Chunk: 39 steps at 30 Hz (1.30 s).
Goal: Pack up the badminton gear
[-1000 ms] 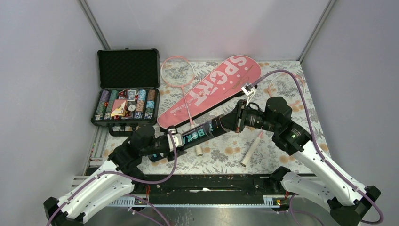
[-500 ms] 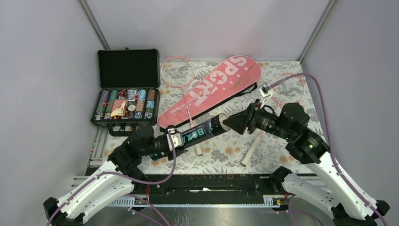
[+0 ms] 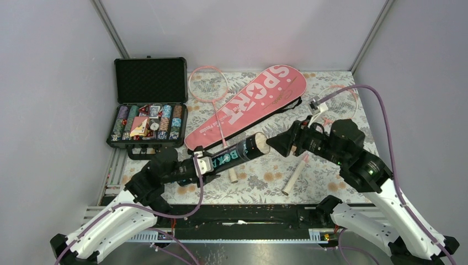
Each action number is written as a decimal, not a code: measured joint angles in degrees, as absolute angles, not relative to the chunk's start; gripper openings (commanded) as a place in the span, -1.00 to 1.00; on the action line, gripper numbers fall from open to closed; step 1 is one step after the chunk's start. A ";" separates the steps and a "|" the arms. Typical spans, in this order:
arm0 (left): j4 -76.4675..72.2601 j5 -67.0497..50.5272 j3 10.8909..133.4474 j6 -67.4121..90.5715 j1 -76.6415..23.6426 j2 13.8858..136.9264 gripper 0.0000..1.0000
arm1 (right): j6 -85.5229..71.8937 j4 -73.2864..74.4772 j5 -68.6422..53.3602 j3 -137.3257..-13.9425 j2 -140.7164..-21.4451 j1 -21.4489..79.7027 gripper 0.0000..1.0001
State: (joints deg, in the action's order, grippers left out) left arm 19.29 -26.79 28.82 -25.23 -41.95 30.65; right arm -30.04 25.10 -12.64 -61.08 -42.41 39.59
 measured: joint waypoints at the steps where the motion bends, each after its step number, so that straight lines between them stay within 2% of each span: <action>1: 19.03 -26.85 28.80 -25.21 -41.95 30.41 -0.23 | -29.91 25.15 -12.67 -61.08 -43.09 39.59 0.36; 11: 20.12 -26.94 28.75 -25.21 -41.89 32.32 -0.23 | -30.59 23.33 -15.68 -57.82 -50.13 39.59 0.24; 15: 20.91 -26.61 28.75 -25.26 -41.89 32.40 -0.23 | -30.74 23.27 -15.94 -57.30 -50.50 39.59 0.37; 20: 20.43 -24.97 28.75 -25.50 -42.02 32.93 -0.23 | -30.74 23.90 -13.91 -57.32 -48.29 39.59 0.42; 31: 20.49 -14.76 28.75 -25.45 -42.06 32.45 -0.23 | -39.16 29.89 6.02 -53.71 -39.99 39.62 0.25; 39: 20.14 -7.75 28.75 -25.02 -42.06 26.37 -0.22 | -47.31 39.13 18.74 -49.63 -50.35 39.59 0.13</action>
State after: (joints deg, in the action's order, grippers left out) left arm 20.14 -7.75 28.75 -25.02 -42.06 26.37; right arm -47.31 39.13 18.74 -49.63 -50.35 39.59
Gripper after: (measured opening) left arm 0.678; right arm 0.586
